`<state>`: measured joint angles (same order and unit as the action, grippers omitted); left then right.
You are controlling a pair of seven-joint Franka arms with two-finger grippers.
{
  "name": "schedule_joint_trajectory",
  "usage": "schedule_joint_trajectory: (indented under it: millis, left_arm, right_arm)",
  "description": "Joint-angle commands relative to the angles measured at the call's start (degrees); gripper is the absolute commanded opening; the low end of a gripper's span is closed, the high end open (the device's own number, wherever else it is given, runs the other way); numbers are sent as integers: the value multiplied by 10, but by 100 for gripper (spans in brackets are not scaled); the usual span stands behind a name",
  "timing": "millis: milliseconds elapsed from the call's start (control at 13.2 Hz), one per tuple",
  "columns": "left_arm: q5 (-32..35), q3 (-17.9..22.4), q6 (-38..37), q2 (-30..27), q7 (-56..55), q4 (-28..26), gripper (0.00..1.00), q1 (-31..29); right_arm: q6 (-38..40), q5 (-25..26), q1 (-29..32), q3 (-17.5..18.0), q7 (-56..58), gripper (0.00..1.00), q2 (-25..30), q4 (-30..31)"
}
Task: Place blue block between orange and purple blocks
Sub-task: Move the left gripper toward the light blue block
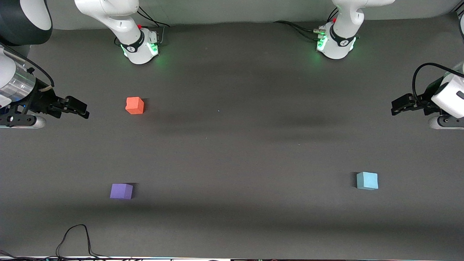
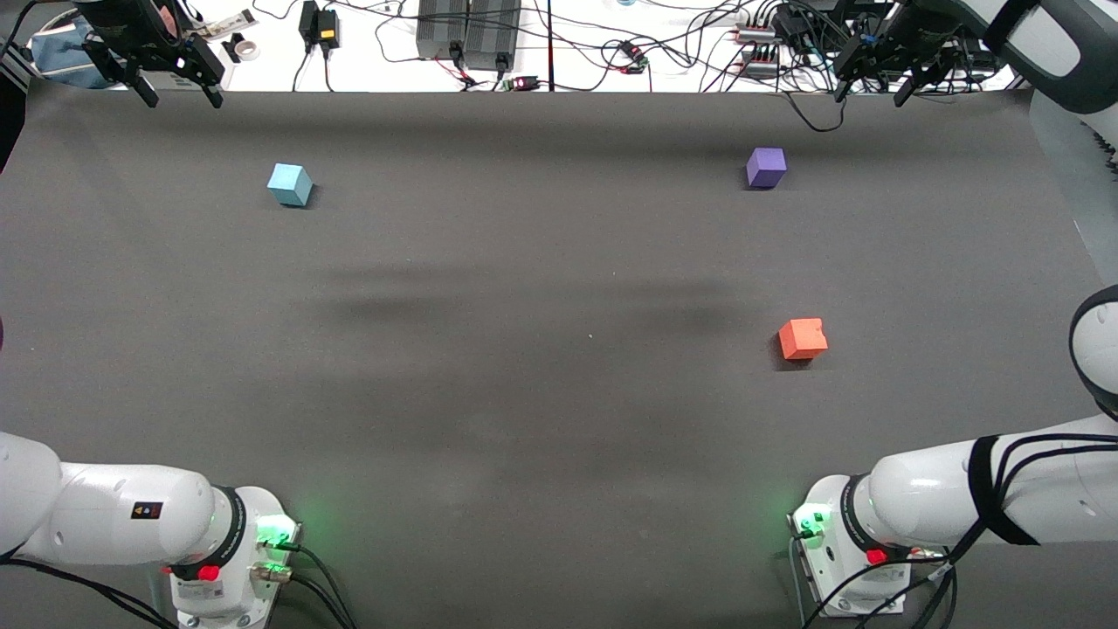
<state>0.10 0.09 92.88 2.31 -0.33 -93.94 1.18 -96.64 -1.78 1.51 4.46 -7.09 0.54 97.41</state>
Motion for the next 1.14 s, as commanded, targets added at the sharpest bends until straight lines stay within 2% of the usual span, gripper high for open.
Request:
schedule_joint_trajectory:
  millis: [0,682,1062]
  left_arm:
    - [-2,2,-9,-3,0,3,100,1]
    - [4,3,24,15,53,10,100,-7]
    - [4,4,27,103,53,102,100,-7]
  right_arm:
    - [-5,10,4,4,2,100,9,7]
    - [-2,10,5,-4,2,100,6,10]
    - [0,10,6,-4,2,100,6,10]
